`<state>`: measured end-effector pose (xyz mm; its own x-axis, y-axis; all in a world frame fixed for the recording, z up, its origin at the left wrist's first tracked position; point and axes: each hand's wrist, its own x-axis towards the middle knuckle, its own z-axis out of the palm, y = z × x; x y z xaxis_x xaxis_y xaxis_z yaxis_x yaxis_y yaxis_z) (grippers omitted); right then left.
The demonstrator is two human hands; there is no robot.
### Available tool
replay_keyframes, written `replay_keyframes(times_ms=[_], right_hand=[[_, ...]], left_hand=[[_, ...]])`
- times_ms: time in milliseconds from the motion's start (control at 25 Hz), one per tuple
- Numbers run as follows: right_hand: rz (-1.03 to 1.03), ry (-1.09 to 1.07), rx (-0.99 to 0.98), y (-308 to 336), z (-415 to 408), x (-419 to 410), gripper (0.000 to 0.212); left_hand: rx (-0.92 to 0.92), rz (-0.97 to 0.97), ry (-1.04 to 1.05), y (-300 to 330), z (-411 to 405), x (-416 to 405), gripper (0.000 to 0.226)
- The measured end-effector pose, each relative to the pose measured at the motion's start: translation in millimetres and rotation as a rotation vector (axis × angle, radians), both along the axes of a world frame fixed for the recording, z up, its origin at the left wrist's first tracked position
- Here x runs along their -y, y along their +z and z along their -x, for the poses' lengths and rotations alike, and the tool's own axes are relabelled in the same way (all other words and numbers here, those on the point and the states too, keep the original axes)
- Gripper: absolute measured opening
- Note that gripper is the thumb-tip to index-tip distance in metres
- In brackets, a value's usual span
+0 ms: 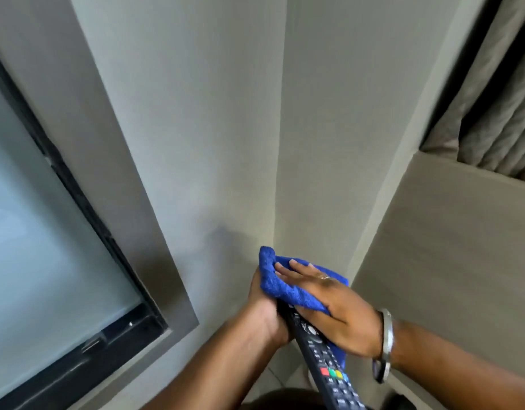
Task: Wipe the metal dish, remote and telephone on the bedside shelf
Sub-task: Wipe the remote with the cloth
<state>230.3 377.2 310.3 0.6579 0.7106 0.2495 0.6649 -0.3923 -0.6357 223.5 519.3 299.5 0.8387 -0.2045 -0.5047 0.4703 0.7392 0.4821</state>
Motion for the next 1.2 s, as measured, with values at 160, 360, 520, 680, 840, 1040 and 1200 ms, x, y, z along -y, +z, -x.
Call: replay_keyframes(times_ms=[160,360,520,680,840,1040,1200], right_hand=[[0.009,-0.146,-0.061,-3,14,24,0.050],[-0.017,-0.149,-0.079,31,0,26,0.052],[-0.146,-0.099,-0.082,73,-13,29,0.042],[-0.186,0.096,-0.059,96,-8,20,0.034],[-0.090,0.269,0.013,112,-16,15,0.031],[0.144,0.055,0.451,137,-74,50,0.021],[-0.238,-0.689,0.143,143,-117,67,0.018]], left_hand=[[0.059,0.099,-0.230,-2,18,15,0.058],[0.071,0.042,-0.138,13,-26,29,0.069],[0.208,0.020,-0.142,51,-68,23,0.055],[0.228,0.202,-0.134,89,-116,2,0.070],[0.359,0.169,-0.113,120,-148,-19,0.072],[0.459,0.204,-0.196,126,-150,-30,0.070],[0.532,0.086,-0.158,129,-148,-37,0.069]])
